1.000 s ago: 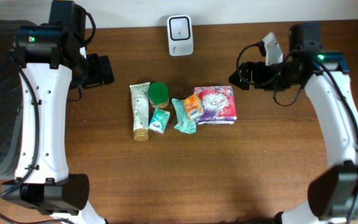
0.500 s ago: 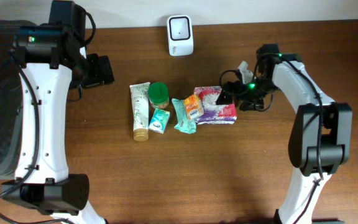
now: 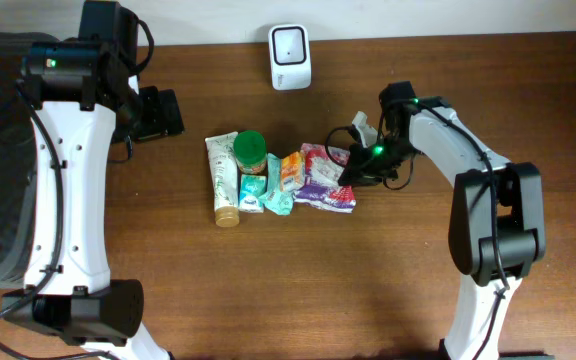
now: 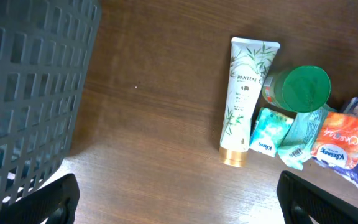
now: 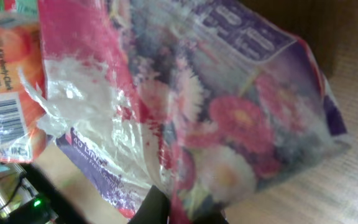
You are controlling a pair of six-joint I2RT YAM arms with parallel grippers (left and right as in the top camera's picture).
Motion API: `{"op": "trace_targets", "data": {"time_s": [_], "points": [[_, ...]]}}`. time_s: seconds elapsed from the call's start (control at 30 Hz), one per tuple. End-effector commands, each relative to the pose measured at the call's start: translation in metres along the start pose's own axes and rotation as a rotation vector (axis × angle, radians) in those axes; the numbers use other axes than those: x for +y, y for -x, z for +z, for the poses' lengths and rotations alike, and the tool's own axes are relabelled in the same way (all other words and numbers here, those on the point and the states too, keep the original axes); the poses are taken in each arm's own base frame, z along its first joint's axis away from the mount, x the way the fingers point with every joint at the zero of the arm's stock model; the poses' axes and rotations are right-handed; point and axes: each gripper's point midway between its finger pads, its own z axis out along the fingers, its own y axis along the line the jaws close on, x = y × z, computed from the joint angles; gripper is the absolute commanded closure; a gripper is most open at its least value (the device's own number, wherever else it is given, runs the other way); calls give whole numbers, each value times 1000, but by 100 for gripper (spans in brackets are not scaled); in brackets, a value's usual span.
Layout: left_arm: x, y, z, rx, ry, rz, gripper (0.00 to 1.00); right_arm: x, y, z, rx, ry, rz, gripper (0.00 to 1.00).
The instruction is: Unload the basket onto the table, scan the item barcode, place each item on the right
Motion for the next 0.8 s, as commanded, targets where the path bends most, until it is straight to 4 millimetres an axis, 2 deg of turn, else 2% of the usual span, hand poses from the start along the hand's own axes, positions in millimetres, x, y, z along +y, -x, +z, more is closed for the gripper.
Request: {"op": "trace_targets", "data": {"time_s": [0.0, 0.07, 0.1, 0.13, 0.17, 0.23, 0.27, 0.3, 0.33, 0.43, 0.5, 0.6, 0.63, 0.7, 0.77], "points": [[2, 1, -3, -11, 5, -14, 1, 2, 19, -47, -52, -183, 16, 96], [2, 1, -3, -11, 5, -13, 1, 0, 24, -93, -101, -368, 40, 96], [2, 1, -3, -11, 5, -13, 1, -5, 21, -110, -106, -452, 72, 96], [2, 1, -3, -11, 5, -13, 1, -24, 15, -126, -119, -597, 165, 96], [2, 1, -3, -11, 5, -13, 1, -36, 9, -132, -110, -677, 182, 96], [2, 1, -3, -11, 5, -14, 1, -47, 0, -124, -66, -702, 195, 94], [2, 1, -3, -11, 5, -14, 1, -50, -4, -120, -50, -704, 200, 60], [2, 1, -3, -10, 5, -14, 1, -53, -7, -116, -37, -705, 203, 45], [2, 1, -3, -11, 5, -13, 1, -55, -9, -113, -28, -706, 206, 1], [2, 1, -3, -11, 5, -13, 1, -56, -6, -112, -33, -706, 205, 1], [2, 1, -3, -10, 5, -13, 1, -60, -6, -115, -9, -719, 133, 1], [2, 1, -3, -11, 5, -13, 1, -91, -11, -137, -27, -681, 230, 1], [2, 1, -3, -11, 5, -13, 1, -104, -17, -147, -34, -608, 281, 1], [2, 1, -3, -11, 5, -14, 1, -111, -25, -152, -41, -384, 290, 1], [2, 1, -3, -11, 5, -14, 1, -108, -32, -143, -53, -172, 255, 2]]}}
